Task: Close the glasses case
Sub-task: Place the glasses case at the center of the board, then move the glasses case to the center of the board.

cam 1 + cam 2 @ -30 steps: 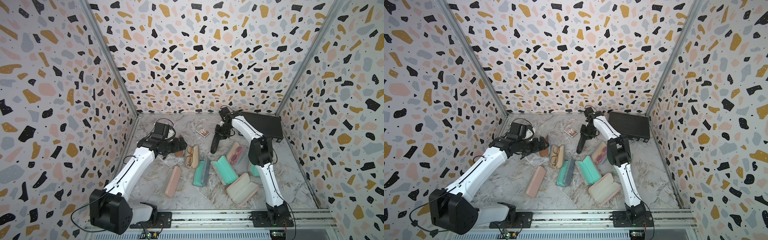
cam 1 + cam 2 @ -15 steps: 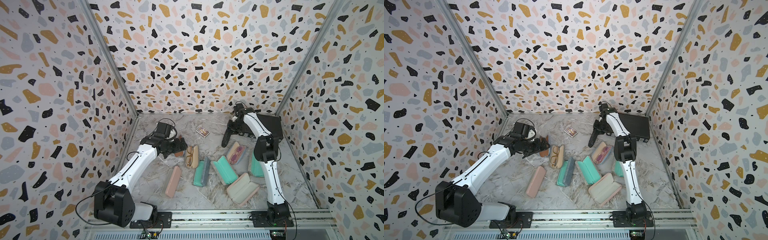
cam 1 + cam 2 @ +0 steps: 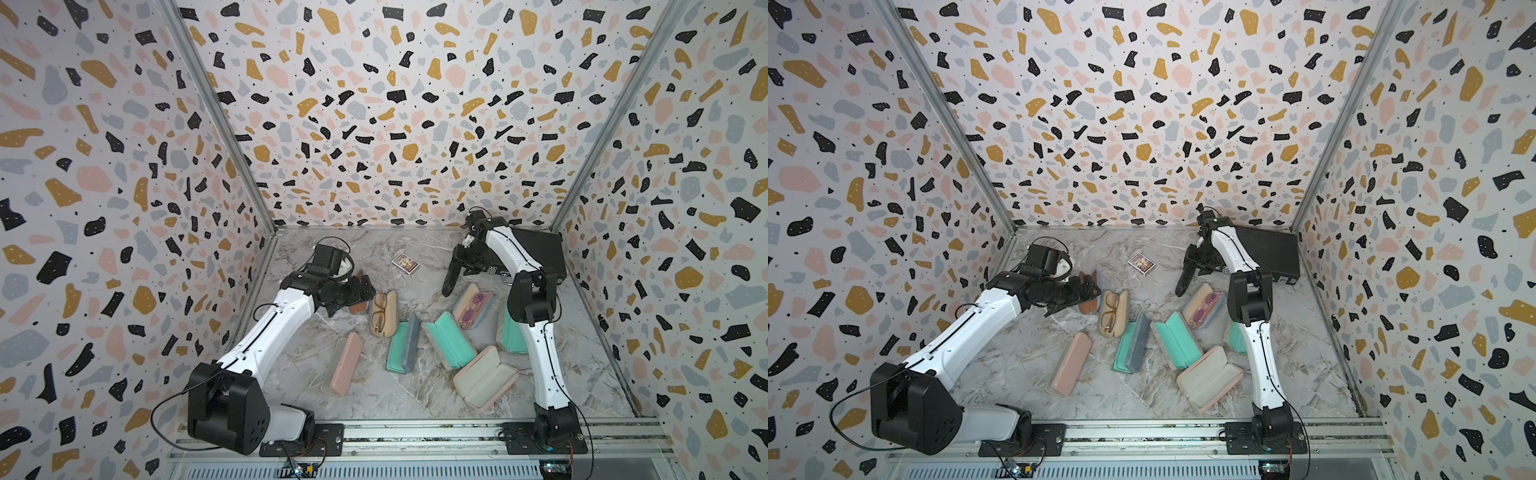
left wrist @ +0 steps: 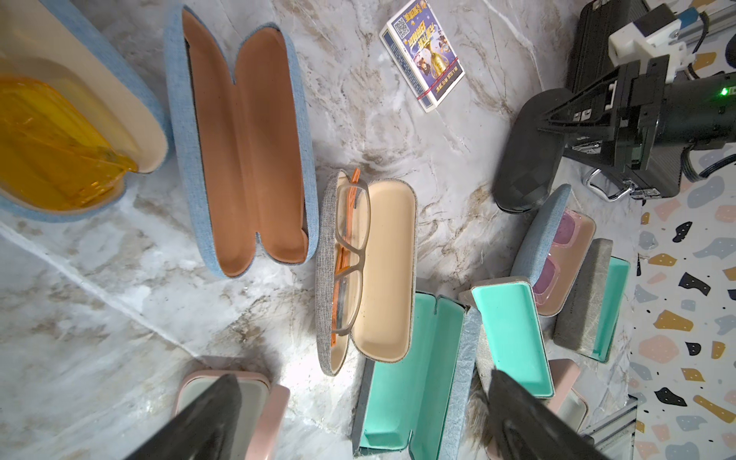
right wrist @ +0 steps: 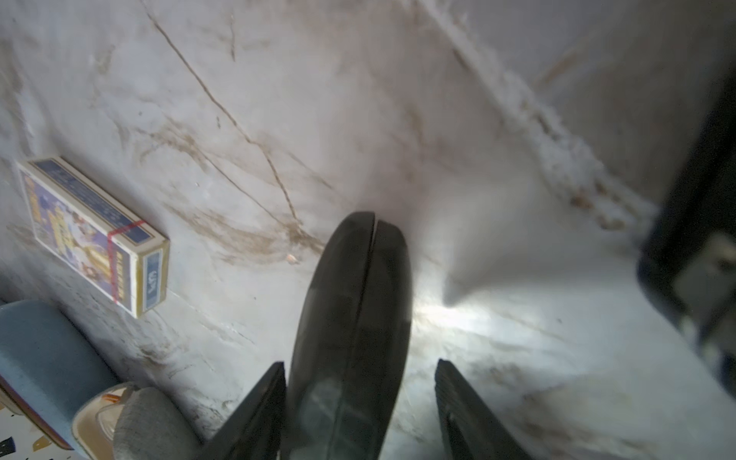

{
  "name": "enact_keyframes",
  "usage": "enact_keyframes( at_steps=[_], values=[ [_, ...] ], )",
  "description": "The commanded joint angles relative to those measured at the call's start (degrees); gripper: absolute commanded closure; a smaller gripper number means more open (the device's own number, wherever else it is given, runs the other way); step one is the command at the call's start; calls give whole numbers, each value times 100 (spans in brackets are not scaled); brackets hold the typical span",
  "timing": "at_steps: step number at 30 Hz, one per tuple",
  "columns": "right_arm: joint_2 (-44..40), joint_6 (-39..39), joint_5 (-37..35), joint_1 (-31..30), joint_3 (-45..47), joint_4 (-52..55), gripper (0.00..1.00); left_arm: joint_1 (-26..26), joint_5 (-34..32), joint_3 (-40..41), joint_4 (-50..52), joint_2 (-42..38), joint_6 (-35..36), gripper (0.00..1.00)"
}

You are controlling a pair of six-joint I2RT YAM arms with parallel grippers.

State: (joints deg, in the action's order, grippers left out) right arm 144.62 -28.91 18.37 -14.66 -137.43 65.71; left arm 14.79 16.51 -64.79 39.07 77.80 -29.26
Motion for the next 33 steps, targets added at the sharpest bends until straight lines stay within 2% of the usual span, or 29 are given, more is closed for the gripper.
enact_keyframes(
  at_steps=[1,7,12,15,18,21,33],
  values=[
    [-1106,212,-248,-151,355,284,36,-21,53,-161,-40,-266,-1,3],
    [-2188,386,-745,-708,1368,282,31,-28,-1,-138,-38,-521,-50,3],
    [-2772,400,-612,-1294,2085,-42,33,-41,-78,-86,32,-721,-54,2],
    [-2886,397,-364,-1592,2305,-268,38,-42,-136,-21,48,-872,-76,2],
    [-2850,456,108,-1865,2506,-567,50,-62,-209,15,88,-1006,-51,2],
    [-2623,597,353,-2150,2497,-647,55,-92,-269,33,184,-1115,2,2],
    [-1717,632,835,-2498,2094,-783,56,-275,-420,204,327,-1329,122,2]
  ],
)
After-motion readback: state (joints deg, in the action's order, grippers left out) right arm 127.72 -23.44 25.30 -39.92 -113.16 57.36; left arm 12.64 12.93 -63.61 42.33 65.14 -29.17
